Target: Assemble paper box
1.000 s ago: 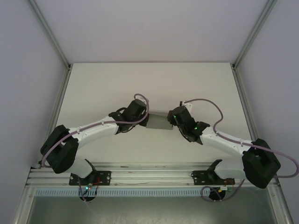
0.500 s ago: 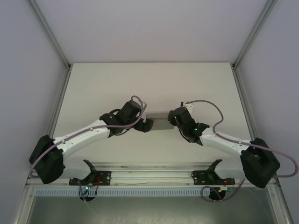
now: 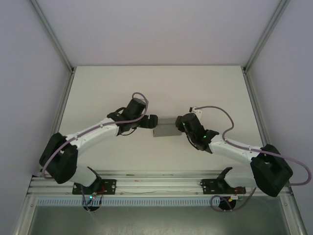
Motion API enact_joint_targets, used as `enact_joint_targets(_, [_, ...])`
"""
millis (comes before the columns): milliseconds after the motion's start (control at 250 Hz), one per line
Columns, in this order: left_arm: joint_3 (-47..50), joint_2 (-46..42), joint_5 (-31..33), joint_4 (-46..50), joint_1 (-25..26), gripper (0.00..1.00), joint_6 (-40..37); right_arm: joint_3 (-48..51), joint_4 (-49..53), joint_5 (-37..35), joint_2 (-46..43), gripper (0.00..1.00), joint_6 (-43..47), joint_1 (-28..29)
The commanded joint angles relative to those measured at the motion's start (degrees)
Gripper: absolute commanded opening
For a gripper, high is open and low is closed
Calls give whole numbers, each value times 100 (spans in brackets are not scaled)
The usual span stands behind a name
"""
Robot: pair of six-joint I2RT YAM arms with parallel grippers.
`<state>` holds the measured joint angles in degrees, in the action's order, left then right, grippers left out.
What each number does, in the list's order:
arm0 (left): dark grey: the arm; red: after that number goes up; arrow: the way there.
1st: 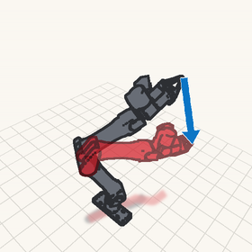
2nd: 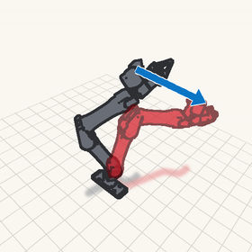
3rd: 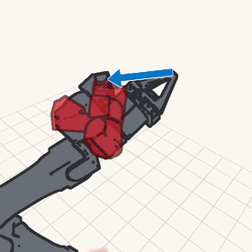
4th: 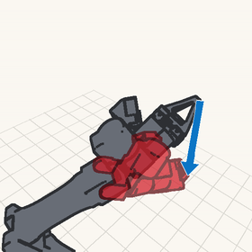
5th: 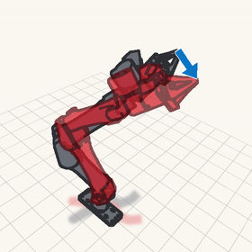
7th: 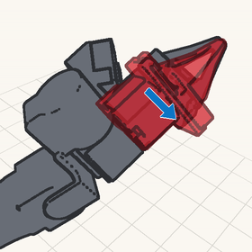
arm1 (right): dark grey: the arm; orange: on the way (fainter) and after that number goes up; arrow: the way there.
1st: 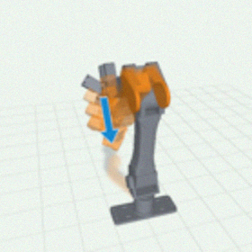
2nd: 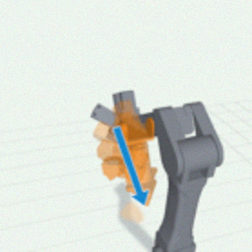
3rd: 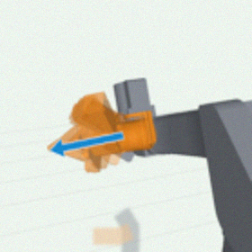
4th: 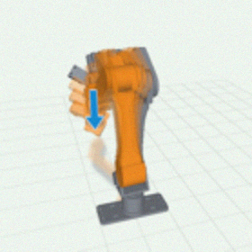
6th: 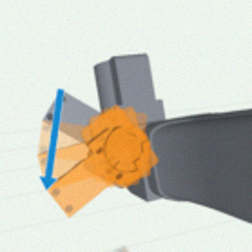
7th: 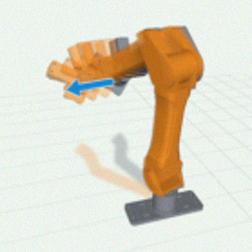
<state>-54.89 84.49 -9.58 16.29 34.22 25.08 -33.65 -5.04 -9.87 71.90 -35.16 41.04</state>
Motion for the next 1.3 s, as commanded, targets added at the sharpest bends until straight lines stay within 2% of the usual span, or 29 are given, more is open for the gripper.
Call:
enact_joint_targets(0, [124,185,-683,-434,-104,80,254,386,572,137,180,39,-152,5])
enact_joint_targets(200, [1122,250,-1289,-1590,-113,61,627,733,267,290,236,32,-320,1])
enact_joint_targets(236, [1313,274,-1386,-1836,-112,58,629,843,141,356,255,31,-371,4])
enact_joint_targets(240, [1336,276,-1400,-1864,-115,57,392,856,125,364,255,31,-375,2])
enact_joint_targets(256, [1413,293,-1424,-1974,-117,55,776,908,55,405,237,30,-389,1])
enact_joint_targets(404, [1965,573,-1766,-2851,-117,25,1111,1317,-432,705,332,20,-504,2])
enact_joint_targets(556, [2185,931,-1921,-3275,-117,7,1330,1601,-778,750,568,2,-565,14])
enact_joint_targets(624, [2209,999,-1974,-3301,-113,0,1336,1653,-954,774,665,0,-544,45])
enact_joint_targets(895, [1984,632,-1620,-2726,-25,0,1139,1288,-651,750,448,0,-357,203])
enact_joint_targets(943, [1832,566,-1518,-2514,-7,16,1040,1130,-444,726,325,4,-310,204])
enact_joint_targets(1059, [1411,440,-1278,-2106,-3,19,873,571,241,612,102,18,-152,204])
enact_joint_targets(1099, [1221,404,-1100,-1900,-3,24,794,365,478,569,56,19,-149,204])
enact_joint_targets(1159, [915,355,-729,-1457,-2,42,738,54,838,406,3,23,-174,199])
enact_joint_targets(1219, [648,289,-442,-1096,-3,67,703,-229,1184,223,-8,27,-187,186])
enact_joint_targets(1295, [374,158,-191,-728,-3,73,564,-526,1509,48,-20,33,-146,177])
